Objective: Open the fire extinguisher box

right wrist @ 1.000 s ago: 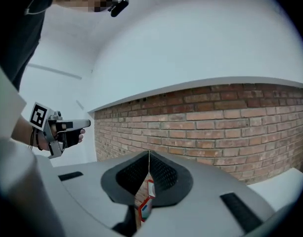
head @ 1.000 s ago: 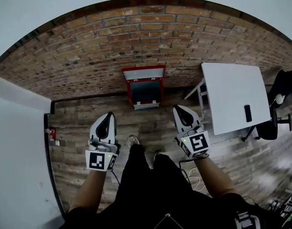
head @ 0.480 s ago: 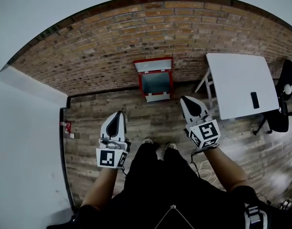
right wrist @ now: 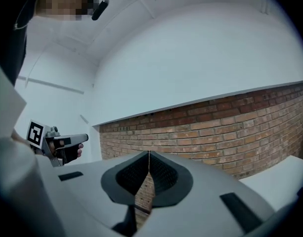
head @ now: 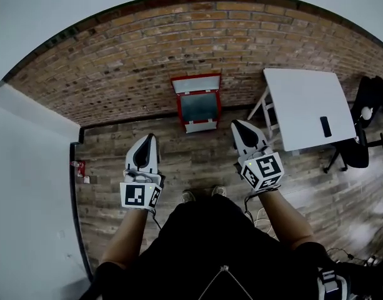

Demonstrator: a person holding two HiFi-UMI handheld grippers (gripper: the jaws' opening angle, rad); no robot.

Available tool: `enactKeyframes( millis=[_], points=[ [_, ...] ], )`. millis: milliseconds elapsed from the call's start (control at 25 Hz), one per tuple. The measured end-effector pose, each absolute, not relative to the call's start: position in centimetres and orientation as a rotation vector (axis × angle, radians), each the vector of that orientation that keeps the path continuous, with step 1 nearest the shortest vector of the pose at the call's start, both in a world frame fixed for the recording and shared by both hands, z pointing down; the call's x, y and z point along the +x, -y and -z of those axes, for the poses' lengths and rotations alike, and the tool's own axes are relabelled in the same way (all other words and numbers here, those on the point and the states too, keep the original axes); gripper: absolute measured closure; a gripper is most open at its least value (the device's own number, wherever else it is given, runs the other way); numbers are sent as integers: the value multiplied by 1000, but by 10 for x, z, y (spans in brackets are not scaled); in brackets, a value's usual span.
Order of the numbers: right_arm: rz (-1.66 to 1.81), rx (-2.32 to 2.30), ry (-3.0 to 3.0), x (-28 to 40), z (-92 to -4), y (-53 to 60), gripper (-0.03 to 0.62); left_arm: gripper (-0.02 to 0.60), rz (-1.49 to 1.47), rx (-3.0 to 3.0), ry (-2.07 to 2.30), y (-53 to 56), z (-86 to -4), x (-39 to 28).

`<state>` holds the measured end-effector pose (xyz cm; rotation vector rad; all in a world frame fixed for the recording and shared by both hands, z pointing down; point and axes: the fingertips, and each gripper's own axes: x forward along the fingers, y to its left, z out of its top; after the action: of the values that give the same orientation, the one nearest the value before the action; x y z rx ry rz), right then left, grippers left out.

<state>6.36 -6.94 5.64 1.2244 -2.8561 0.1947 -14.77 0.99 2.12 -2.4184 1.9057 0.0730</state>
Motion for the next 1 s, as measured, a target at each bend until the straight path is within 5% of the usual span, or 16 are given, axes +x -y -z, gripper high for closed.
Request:
enactKeyframes(
  millis=[1000],
  points=[
    [-225,1258,2825,49,-63,101,576,535,-59,-2507,-1871,28,-49,-138]
  ],
)
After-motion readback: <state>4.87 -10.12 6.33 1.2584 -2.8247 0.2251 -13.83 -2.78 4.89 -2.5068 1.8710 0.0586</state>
